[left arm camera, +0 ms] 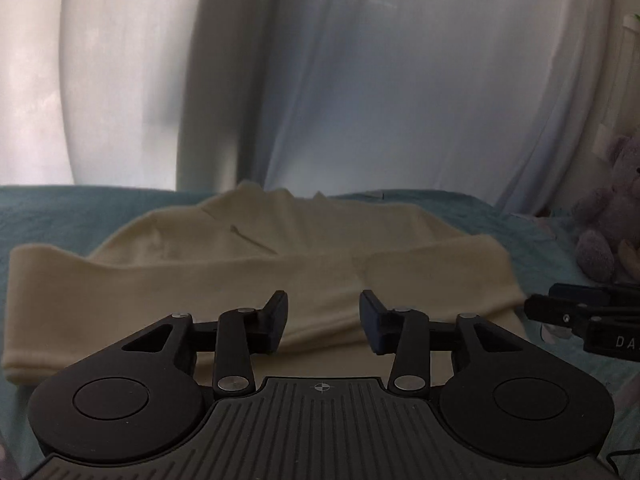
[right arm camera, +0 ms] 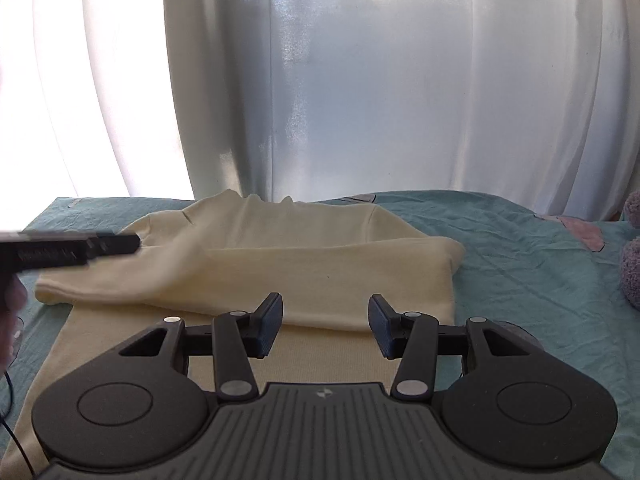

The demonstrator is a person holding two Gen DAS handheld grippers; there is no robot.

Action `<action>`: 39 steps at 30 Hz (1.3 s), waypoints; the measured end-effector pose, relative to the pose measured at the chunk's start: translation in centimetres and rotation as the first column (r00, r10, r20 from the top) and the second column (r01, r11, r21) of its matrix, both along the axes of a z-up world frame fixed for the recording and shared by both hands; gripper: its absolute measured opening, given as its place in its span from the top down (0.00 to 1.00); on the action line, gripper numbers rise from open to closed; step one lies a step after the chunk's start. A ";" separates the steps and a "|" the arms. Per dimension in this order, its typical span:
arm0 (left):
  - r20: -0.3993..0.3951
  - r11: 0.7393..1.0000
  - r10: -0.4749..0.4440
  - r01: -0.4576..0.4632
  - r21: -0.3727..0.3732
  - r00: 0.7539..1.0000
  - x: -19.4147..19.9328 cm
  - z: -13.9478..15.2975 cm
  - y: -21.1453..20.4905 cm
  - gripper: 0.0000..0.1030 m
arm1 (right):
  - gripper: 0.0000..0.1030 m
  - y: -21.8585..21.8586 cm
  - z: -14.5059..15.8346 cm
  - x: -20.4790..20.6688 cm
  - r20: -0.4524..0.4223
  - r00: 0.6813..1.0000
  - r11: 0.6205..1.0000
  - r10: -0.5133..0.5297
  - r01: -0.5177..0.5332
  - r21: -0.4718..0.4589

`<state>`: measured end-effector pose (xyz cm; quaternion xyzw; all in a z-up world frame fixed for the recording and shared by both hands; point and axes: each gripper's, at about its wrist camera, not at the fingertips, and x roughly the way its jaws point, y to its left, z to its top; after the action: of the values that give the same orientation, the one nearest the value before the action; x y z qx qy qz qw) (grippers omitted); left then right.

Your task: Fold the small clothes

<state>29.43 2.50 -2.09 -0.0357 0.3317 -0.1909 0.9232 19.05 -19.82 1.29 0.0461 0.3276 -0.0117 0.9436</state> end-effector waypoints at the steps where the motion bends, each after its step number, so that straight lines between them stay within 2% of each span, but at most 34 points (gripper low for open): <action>1: -0.020 1.000 0.021 -0.022 -0.018 1.000 -0.2 -0.4 0.3 0.57 | 0.54 -0.3 0.0 0.1 -0.010 1.000 1.000 0.010 -0.010 0.023; 3: -0.055 0.996 0.073 -0.075 -0.044 0.996 -1.0 -1.1 1.9 0.55 | 0.54 -0.7 -0.2 0.6 -0.036 0.999 0.996 0.039 -0.036 0.078; 5: -0.072 0.990 0.135 -0.137 -0.032 0.988 -1.5 -1.4 3.9 0.53 | 0.54 -0.7 -0.6 1.7 -0.062 0.995 0.986 0.080 -0.070 0.151; 11: -0.110 0.964 0.263 -0.256 0.079 0.958 -1.6 -3.1 6.3 0.53 | 0.54 0.5 -3.2 7.7 -0.137 0.974 0.945 0.179 -0.131 0.301; 13: -0.115 0.950 0.305 -0.294 0.102 0.945 -2.0 -3.3 6.9 0.53 | 0.54 1.2 -4.5 9.6 -0.168 0.966 0.925 0.197 -0.126 0.358; 16: -0.138 0.937 0.349 -0.339 0.086 0.927 -1.8 -3.8 8.1 0.55 | 0.54 2.0 -6.5 12.1 -0.227 0.955 0.909 0.192 -0.086 0.408; 17: -0.147 0.933 0.359 -0.350 0.083 0.922 -1.9 -3.7 8.5 0.56 | 0.54 2.2 -6.9 12.5 -0.223 0.956 0.904 0.189 -0.081 0.420; 18: -0.150 0.930 0.366 -0.358 0.081 0.918 -1.9 -3.8 8.8 0.57 | 0.55 2.5 -6.9 12.8 -0.211 0.959 0.902 0.187 -0.083 0.423; 19: -0.149 0.928 0.372 -0.363 0.082 0.916 -1.9 -3.8 9.0 0.59 | 0.70 2.9 -6.8 13.1 -0.211 0.959 0.904 0.188 -0.085 0.418; 21: -0.144 0.921 0.388 -0.377 0.093 0.910 -1.8 -3.7 9.3 0.59 | 0.92 3.8 -6.9 13.6 -0.217 0.956 0.910 0.198 -0.097 0.403; 23: -0.140 0.914 0.404 -0.394 0.095 0.904 -1.5 -3.6 9.6 0.59 | 0.95 4.4 -6.9 13.6 -0.209 0.959 0.926 0.194 -0.108 0.362; 25: -0.132 0.908 0.418 -0.408 0.097 0.899 -1.4 -3.3 10.1 0.59 | 0.98 4.2 -5.8 12.8 -0.157 0.972 0.941 0.175 -0.119 0.317; 28: -0.128 0.896 0.442 -0.431 0.107 0.888 -0.6 -3.3 10.8 0.59 | 0.98 1.6 -3.0 11.0 -0.040 0.995 0.959 0.097 -0.082 0.270; 30: -0.142 0.887 0.462 -0.452 0.097 0.875 0.1 -3.6 11.4 0.59 | 0.98 -0.7 -2.0 10.1 -0.015 0.999 0.971 0.039 -0.034 0.237; 32: -0.165 0.885 0.466 -0.461 0.071 0.869 0.5 -3.8 11.9 0.59 | 0.98 -2.9 -2.2 9.6 -0.033 0.999 0.978 -0.002 0.009 0.206; 34: -0.180 0.886 0.462 -0.459 0.061 0.868 0.9 -4.1 11.9 0.59 | 0.98 -4.6 -3.3 9.4 -0.085 0.996 0.983 -0.026 0.041 0.178; 37: -0.179 0.889 0.458 -0.452 0.073 0.871 1.2 -4.2 11.8 0.59 | 0.94 -6.9 -5.3 9.2 -0.177 0.983 0.972 -0.046 0.085 0.218; 38: -0.178 0.890 0.456 -0.450 0.077 0.872 1.4 -4.2 11.7 0.59 | 0.91 -7.4 -5.8 9.1 -0.198 0.979 0.963 -0.049 0.098 0.250; 39: -0.180 0.891 0.454 -0.447 0.078 0.873 1.5 -4.2 11.7 0.59 | 0.76 -7.7 -6.2 9.1 -0.212 0.976 0.954 -0.051 0.110 0.278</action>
<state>30.94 14.19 -6.26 -0.1145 0.4054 0.0394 0.9061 28.19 -27.55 -4.95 0.1949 0.4179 -0.0073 0.8873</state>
